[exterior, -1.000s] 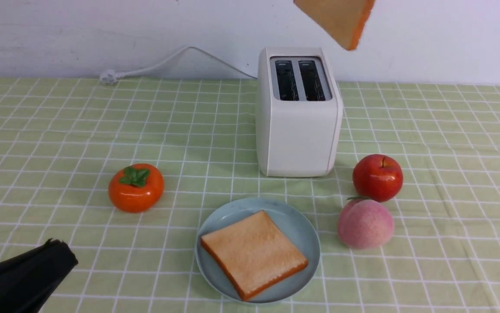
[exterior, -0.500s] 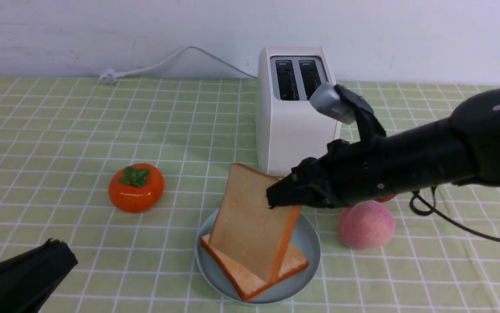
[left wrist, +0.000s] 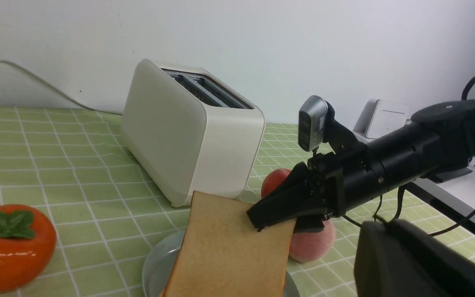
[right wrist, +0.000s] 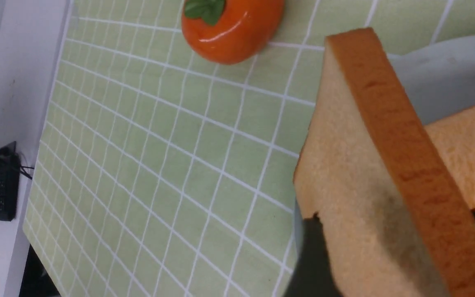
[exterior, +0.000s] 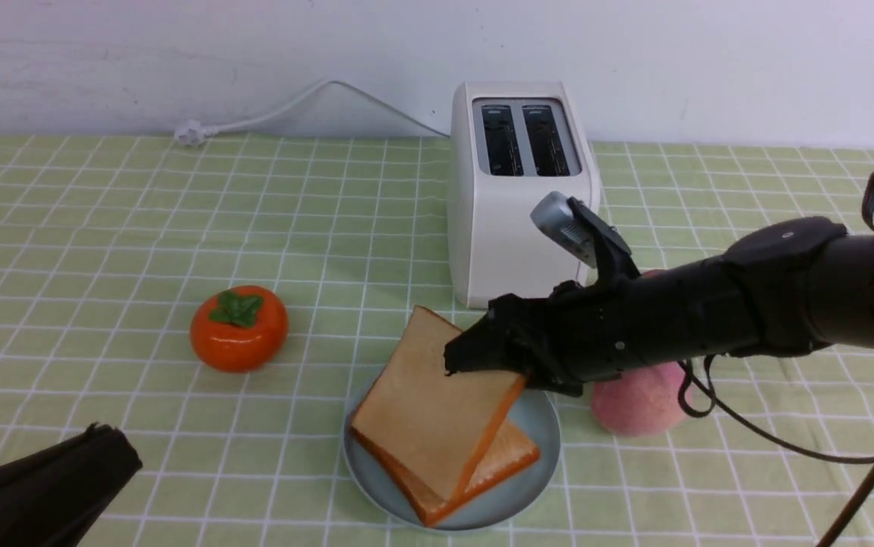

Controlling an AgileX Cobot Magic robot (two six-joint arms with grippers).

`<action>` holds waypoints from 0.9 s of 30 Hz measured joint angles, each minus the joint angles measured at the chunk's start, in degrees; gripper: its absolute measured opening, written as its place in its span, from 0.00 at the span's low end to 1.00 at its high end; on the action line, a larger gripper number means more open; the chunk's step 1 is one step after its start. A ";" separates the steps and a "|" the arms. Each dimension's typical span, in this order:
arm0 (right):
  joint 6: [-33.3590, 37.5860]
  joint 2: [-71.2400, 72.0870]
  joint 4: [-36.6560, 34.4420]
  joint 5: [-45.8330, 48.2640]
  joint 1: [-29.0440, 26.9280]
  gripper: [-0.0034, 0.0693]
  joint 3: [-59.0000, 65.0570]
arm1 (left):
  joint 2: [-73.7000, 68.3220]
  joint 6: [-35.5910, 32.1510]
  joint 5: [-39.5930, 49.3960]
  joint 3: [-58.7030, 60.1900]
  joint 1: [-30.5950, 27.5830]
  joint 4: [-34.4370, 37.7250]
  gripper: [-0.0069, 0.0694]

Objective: Take toasted bread from bread machine on green coffee tablecloth place on plate.

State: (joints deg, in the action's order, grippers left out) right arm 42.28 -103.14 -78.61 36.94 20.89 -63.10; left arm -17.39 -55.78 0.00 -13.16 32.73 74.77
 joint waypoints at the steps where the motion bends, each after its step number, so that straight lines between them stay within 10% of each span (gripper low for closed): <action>1: -2.40 0.98 2.92 0.00 -1.07 0.77 -0.11 | 0.00 0.00 0.48 0.00 0.00 0.00 0.08; 6: -12.83 9.14 17.31 1.54 -5.85 0.76 -1.30 | 0.00 0.00 0.67 0.00 0.00 0.00 0.08; 16: -31.09 40.10 53.69 14.17 -7.12 0.21 -0.44 | 0.00 0.00 1.92 0.00 0.00 0.00 0.09; 27: -42.59 74.30 58.66 16.74 -7.12 0.05 20.80 | 0.00 0.00 5.77 0.00 0.00 0.00 0.08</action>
State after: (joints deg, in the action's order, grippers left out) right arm -0.30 -28.83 -19.95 53.68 13.76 -42.30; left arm -17.39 -55.78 5.77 -13.16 32.73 74.77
